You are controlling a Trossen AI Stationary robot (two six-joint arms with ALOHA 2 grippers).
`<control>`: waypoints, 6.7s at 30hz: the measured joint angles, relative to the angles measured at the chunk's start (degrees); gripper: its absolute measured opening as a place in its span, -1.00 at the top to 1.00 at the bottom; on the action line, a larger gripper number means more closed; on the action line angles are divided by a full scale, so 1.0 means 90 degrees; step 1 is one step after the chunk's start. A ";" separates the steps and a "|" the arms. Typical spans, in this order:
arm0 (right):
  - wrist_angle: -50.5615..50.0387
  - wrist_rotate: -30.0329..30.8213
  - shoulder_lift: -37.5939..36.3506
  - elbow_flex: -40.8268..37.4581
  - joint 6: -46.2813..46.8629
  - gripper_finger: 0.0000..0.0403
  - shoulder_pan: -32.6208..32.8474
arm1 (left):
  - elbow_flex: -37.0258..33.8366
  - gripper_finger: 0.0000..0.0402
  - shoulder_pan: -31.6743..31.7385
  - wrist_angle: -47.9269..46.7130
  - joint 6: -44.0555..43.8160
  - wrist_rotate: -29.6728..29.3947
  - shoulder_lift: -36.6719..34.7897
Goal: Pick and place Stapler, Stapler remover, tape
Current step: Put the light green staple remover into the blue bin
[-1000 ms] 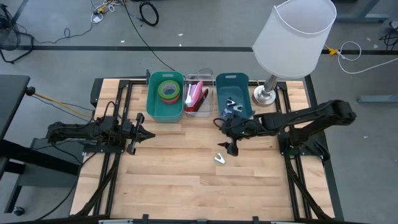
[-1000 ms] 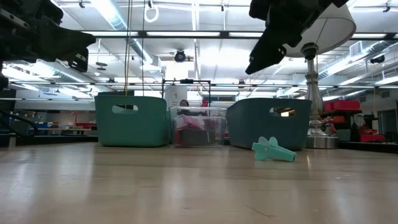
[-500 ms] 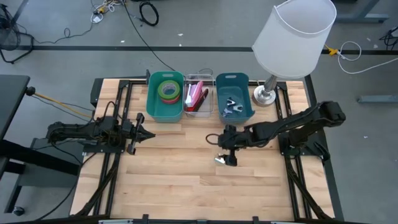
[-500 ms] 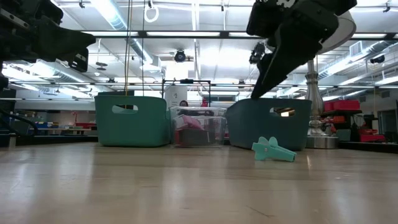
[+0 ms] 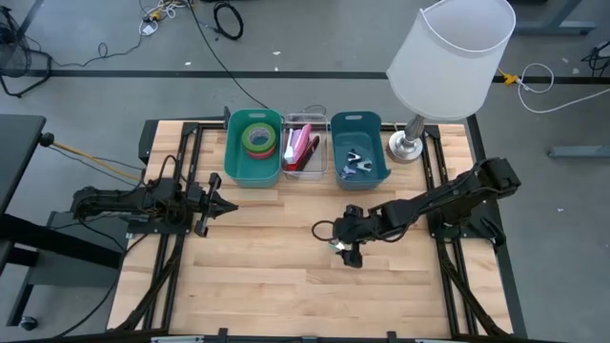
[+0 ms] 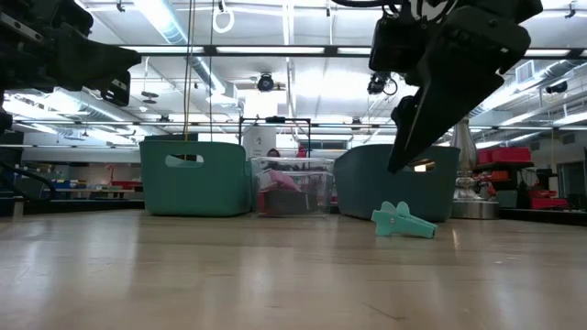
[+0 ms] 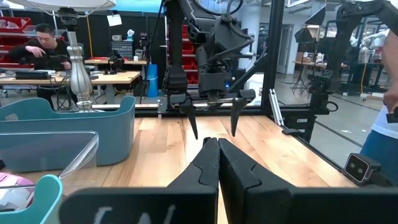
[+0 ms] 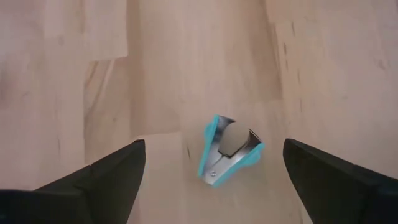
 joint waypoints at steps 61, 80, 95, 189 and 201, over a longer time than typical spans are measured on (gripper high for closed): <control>0.1493 0.0479 -0.1490 0.0000 -0.1799 -0.88 0.0080 | -0.0002 0.99 0.0000 0.0000 0.0002 0.0000 0.0000; 0.1545 0.0490 -0.3295 0.0000 -0.2495 -0.88 0.0083 | -0.0002 0.99 -0.0002 0.0000 -0.0001 0.0000 0.0000; 0.1537 0.0500 -0.3292 0.0000 -0.2525 -0.88 0.0083 | 0.0000 0.99 -0.0002 0.0000 0.0002 0.0000 0.0000; -0.2473 0.0985 0.1456 0.2181 0.1216 -0.88 -0.0034 | 0.0000 0.99 -0.0002 0.0000 0.0001 0.0000 0.0000; -0.2370 0.0604 0.1781 0.2181 0.1432 -0.88 -0.0131 | 0.0000 0.99 0.0000 0.0000 -0.0001 0.0000 0.0000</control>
